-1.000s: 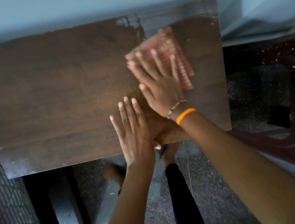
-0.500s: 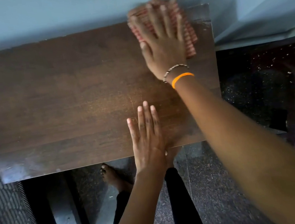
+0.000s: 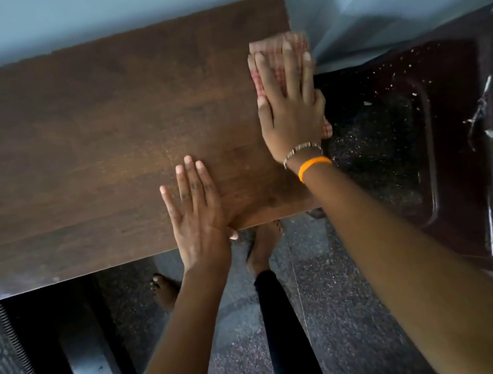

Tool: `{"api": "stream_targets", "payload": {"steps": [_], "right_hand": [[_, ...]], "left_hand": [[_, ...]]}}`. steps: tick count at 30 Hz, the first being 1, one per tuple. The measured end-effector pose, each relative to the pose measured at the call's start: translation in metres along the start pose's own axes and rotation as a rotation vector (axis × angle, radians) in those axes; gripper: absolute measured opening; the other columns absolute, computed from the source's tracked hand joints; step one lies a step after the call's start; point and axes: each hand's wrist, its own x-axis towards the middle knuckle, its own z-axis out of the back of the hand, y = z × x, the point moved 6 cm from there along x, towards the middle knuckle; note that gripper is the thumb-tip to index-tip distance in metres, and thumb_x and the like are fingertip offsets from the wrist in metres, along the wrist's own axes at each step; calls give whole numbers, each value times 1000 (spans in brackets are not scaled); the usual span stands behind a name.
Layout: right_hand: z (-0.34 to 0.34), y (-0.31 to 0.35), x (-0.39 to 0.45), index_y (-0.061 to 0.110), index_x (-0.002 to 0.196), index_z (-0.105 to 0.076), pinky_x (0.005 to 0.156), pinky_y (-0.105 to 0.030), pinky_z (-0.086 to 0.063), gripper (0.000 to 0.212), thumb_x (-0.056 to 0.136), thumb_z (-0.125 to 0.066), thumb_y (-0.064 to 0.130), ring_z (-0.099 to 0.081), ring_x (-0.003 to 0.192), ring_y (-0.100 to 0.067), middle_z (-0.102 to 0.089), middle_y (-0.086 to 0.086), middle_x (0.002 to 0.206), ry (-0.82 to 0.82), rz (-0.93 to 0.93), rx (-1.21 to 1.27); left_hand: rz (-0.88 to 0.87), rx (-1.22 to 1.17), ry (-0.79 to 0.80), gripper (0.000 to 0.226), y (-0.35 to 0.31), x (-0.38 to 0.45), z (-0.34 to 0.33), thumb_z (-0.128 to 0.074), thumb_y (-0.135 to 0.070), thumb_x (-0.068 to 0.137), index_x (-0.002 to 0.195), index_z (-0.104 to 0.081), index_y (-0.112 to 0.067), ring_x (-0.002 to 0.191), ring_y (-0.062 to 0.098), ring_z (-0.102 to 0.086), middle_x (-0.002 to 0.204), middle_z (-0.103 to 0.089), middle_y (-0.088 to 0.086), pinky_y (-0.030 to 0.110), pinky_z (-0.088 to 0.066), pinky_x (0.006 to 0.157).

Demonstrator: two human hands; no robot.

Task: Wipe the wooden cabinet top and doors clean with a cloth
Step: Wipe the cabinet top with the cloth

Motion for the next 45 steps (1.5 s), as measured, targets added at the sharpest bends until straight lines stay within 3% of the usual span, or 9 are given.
{"api": "stream_targets", "payload": {"steps": [9,14,18,26,30,33,38,41,45], "right_hand": [[-34,-32,-172,32,147,-15,104,-52,-32,55,94,-28,37,-9,144,-33,-11,-7,157,42,-188,55],[-46,-4,-178,28,148,-15,113,-60,-10,56,94,-28,33,-3,144,-34,-11,-9,157,2,-259,76],[-53,36,-198,29,148,-12,112,-62,-5,60,92,-33,33,-1,145,-32,-10,-7,158,23,-123,60],[-90,201,-246,35,147,-11,100,-55,-18,76,82,-49,19,-9,144,-27,-14,-1,157,22,249,-151],[-105,263,-249,37,144,-23,89,-44,-24,81,75,-53,7,-21,137,-24,-30,2,153,-89,376,-198],[-112,311,-251,39,140,-31,87,-44,-35,78,74,-53,3,-35,130,-26,-38,4,148,-161,434,-193],[-124,394,-251,41,133,-44,80,-42,-49,67,76,-57,8,-58,109,-26,-52,5,138,-135,606,-268],[-135,431,-252,43,129,-49,74,-34,-50,58,79,-43,14,-58,97,-22,-58,7,130,-85,746,-362],[-127,426,-245,45,132,-44,73,-31,-50,60,79,-53,18,-58,96,-20,-58,12,128,-245,864,-408]], "left_hand": [[64,-251,-102,123,12,-16,-19,-78,-44,55,145,-9,5,144,33,-8,155,-10,22,51,7,111],[188,-422,-116,111,39,-55,-52,-67,-48,71,146,-4,3,145,31,-1,156,-3,20,50,8,111],[320,-468,-89,107,101,-88,-85,-69,-40,75,146,-1,2,145,30,2,156,0,19,52,7,112],[570,-675,-102,115,250,-120,-130,-69,-48,73,146,5,1,145,29,6,156,4,17,51,6,113],[520,-746,-147,94,301,-114,-148,-63,-28,84,147,2,-3,145,28,6,158,3,10,50,5,114],[485,-729,-204,76,333,-114,-159,-49,-6,85,148,-6,-6,145,27,6,158,1,5,50,7,114],[469,-895,-172,77,373,-124,-188,-45,5,80,148,-9,-5,145,28,6,157,-11,7,47,3,115],[334,-1035,-140,82,373,-127,-199,-45,7,79,148,-4,-8,144,29,10,157,-12,9,44,3,115],[244,-1168,-156,83,366,-122,-196,-39,14,78,149,-1,-8,143,29,12,157,-8,9,29,3,112]]}}
